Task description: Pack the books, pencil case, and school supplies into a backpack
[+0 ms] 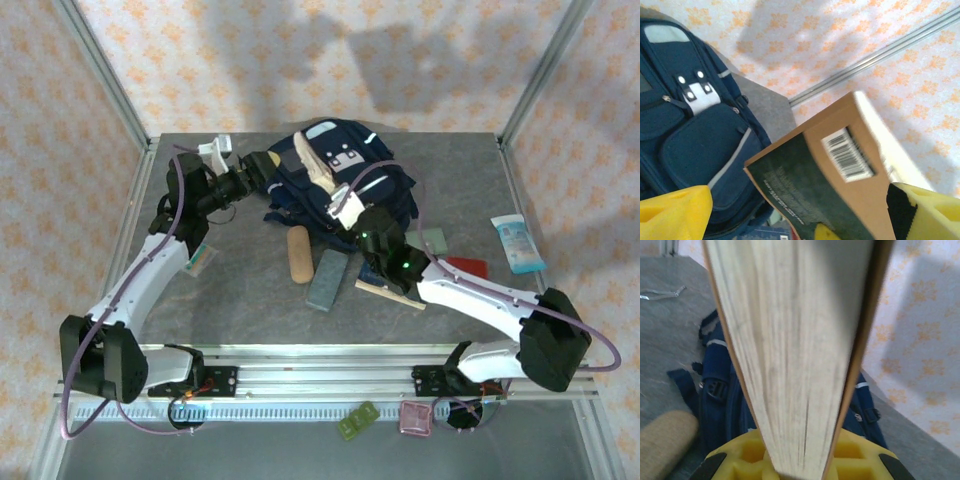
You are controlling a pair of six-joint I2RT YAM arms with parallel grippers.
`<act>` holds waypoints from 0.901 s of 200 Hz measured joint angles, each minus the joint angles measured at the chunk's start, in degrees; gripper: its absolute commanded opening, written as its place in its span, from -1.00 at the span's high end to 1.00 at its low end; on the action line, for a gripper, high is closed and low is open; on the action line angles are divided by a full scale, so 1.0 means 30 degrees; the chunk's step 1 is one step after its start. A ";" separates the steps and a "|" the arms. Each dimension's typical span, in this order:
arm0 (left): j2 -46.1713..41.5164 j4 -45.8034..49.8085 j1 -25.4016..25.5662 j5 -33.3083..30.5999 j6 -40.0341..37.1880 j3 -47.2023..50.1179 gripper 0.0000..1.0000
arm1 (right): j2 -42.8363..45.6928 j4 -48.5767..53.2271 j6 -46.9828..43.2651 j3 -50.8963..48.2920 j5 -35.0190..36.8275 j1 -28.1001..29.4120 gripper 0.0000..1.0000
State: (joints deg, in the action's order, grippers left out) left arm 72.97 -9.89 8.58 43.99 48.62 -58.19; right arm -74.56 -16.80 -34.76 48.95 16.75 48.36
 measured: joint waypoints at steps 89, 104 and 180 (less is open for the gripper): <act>0.0342 -0.0401 0.0736 0.1494 0.1668 -0.0736 -0.86 | -0.0991 -0.3067 -0.4430 -0.0248 0.3446 0.1872 1.00; 0.0342 -0.0889 0.0736 0.1712 0.2120 -0.0736 -0.86 | -0.1260 -0.3213 -0.4787 -0.0255 0.3672 0.2084 1.00; 0.1231 -0.0248 0.0736 0.1829 0.2004 -0.0882 -0.66 | -0.2339 -0.7461 -0.8335 -0.1290 0.5996 0.3038 1.00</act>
State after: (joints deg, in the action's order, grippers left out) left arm 76.66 -10.63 10.79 49.47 54.63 -60.84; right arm -81.58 -39.18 -59.77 45.08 34.74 57.47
